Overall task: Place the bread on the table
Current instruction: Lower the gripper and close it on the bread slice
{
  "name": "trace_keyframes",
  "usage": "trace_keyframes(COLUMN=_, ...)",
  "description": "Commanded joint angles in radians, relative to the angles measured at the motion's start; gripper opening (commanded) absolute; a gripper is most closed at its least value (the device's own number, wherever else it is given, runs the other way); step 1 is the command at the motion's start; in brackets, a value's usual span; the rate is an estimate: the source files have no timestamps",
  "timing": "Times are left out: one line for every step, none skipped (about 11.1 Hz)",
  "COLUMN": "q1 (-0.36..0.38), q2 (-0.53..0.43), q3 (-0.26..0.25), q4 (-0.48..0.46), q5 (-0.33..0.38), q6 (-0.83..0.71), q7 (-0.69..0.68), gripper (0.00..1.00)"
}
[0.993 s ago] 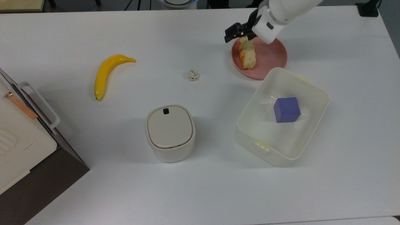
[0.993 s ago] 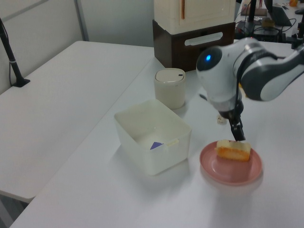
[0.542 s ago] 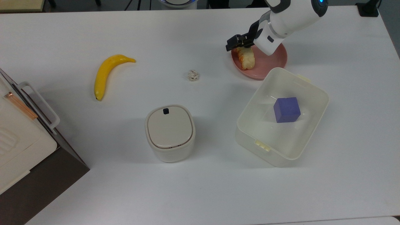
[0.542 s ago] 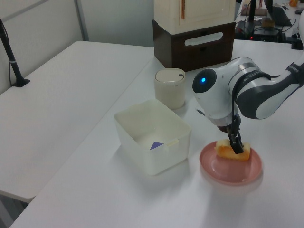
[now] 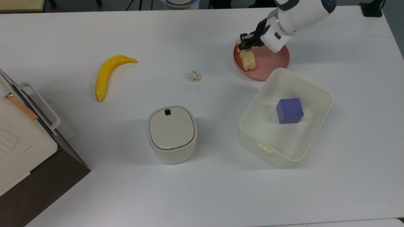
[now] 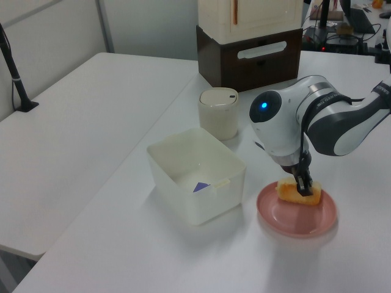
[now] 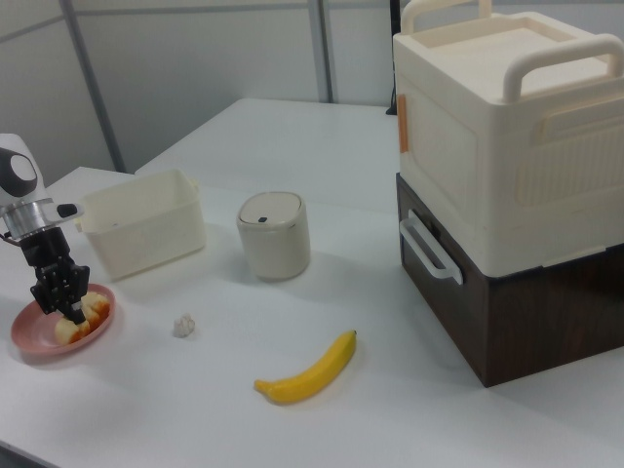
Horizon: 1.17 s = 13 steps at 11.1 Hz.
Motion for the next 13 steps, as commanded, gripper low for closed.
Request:
trace_keyframes(q1=0.011, q2=-0.006, q3=-0.004, q4=0.008, q5=0.010, q6=0.025, q7=0.075, gripper=0.00)
trace_keyframes(q1=0.008, q2=-0.008, q3=-0.004, q4=0.015, q5=0.024, q6=0.024, q7=0.075, gripper=0.00)
trace_keyframes(q1=0.002, q2=-0.014, q3=-0.004, q4=0.026, q5=0.032, q6=0.021, q7=0.075, gripper=0.00)
trace_keyframes(q1=0.002, q2=-0.020, q3=-0.004, q4=0.029, q5=0.035, q6=0.016, q7=0.077, gripper=0.00)
trace_keyframes(q1=0.002, q2=-0.035, q3=-0.004, q4=0.029, q5=0.035, q6=0.015, q7=0.077, gripper=0.00)
trace_keyframes(q1=0.001, q2=-0.044, q3=-0.004, q4=0.029, q5=0.035, q6=0.010, q7=0.075, gripper=0.00)
trace_keyframes(q1=-0.001, q2=-0.050, q3=-0.004, q4=0.029, q5=0.035, q6=0.010, q7=0.075, gripper=0.00)
trace_keyframes(q1=-0.001, q2=-0.049, q3=-0.004, q4=0.029, q5=0.035, q6=0.013, q7=0.077, gripper=0.00)
trace_keyframes(q1=0.001, q2=-0.047, q3=-0.004, q4=0.029, q5=0.036, q6=0.015, q7=0.086, gripper=0.44)
trace_keyframes(q1=0.010, q2=-0.043, q3=-0.004, q4=0.028, q5=0.035, q6=0.019, q7=0.115, gripper=0.99)
trace_keyframes(q1=0.018, q2=-0.038, q3=-0.004, q4=0.022, q5=0.030, q6=0.022, q7=0.118, gripper=1.00)
trace_keyframes(q1=0.024, q2=-0.031, q3=-0.001, q4=0.023, q5=0.030, q6=0.024, q7=0.121, gripper=1.00)
trace_keyframes(q1=0.027, q2=-0.023, q3=0.014, q4=0.019, q5=0.027, q6=0.025, q7=0.121, gripper=1.00)
